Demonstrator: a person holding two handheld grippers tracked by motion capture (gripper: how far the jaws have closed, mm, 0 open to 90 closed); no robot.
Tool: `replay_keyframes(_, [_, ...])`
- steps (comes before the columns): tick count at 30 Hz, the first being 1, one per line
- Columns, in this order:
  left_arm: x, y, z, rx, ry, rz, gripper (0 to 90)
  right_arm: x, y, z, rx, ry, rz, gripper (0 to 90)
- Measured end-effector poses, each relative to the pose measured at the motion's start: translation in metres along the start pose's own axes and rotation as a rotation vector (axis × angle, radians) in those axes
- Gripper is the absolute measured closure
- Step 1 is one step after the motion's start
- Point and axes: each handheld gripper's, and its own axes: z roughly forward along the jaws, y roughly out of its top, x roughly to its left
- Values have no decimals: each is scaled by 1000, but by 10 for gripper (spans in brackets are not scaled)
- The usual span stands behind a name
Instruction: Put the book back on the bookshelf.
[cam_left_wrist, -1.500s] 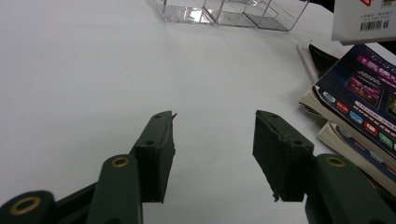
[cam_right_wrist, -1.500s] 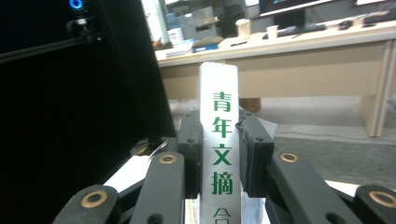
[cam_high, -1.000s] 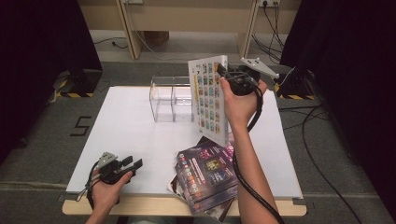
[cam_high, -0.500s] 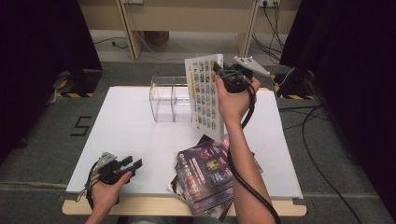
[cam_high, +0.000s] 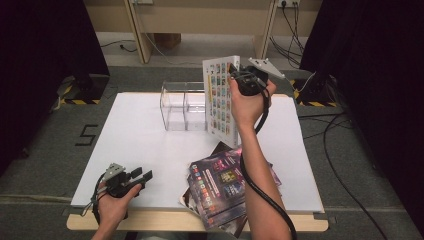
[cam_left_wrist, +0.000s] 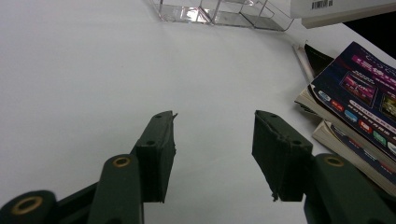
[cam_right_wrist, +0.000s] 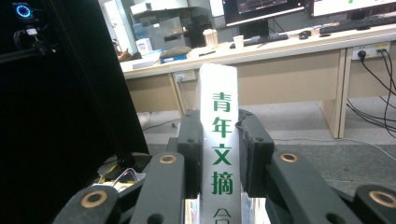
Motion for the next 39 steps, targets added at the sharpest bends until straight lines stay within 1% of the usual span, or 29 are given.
replay_keyframes(8, [0, 0, -1, -4, 2, -1, 480, 0, 1, 13, 12, -6, -2, 743])
replay_keyframes(9, [0, 0, -1, -4, 3, -7, 480, -1, 1, 18, 18, -11, -3, 742])
replay_keyframes(14, [0, 0, 0, -2, 0, -5, 480, -3, 3, 26, 29, -24, 1, 743])
replay_keyframes(18, [1, 0, 0, -3, -1, -5, 481, -5, 3, 36, 40, -38, -8, 743])
replay_keyframes(22, [1, 1, -1, -6, -2, -4, 481, -4, 2, 41, 41, -40, -15, 742])
replay_keyframes(23, [1, 1, 0, -6, -3, -3, 481, -5, 2, 45, 44, -37, -12, 742])
replay_keyframes(25, [1, 1, 0, -5, -3, -3, 481, -4, 2, 46, 43, -39, -10, 742])
replay_keyframes(27, [1, 1, 0, -5, -3, -4, 481, -3, 3, 49, 40, -42, -13, 742])
replay_keyframes(28, [1, 0, 0, -5, -4, -3, 481, -3, 3, 54, 36, -46, -16, 742])
replay_keyframes(29, [1, 0, 0, -5, -4, -3, 482, -3, 3, 54, 36, -46, -16, 742])
replay_keyframes(30, [1, 0, 0, -5, -6, -3, 482, -4, 3, 59, 28, -56, -13, 742])
replay_keyframes(31, [1, 0, 0, -5, -6, -3, 482, -4, 3, 59, 28, -56, -13, 742])
replay_keyframes(34, [1, 0, 0, -4, -9, -2, 482, -2, -4, 70, 13, -59, -26, 741])
replay_keyframes(35, [1, 0, 0, -4, -9, -2, 482, -2, -4, 70, 13, -59, -26, 741])
replay_keyframes(37, [1, 0, 1, -2, -10, -2, 482, -1, -9, 73, 17, -60, -28, 741])
replay_keyframes(38, [2, -1, 1, -1, -10, -1, 482, 0, -15, 74, 7, -58, -39, 740])
replay_keyframes(39, [2, -1, 1, 1, -11, 0, 482, 1, -16, 72, 1, -54, -38, 740])
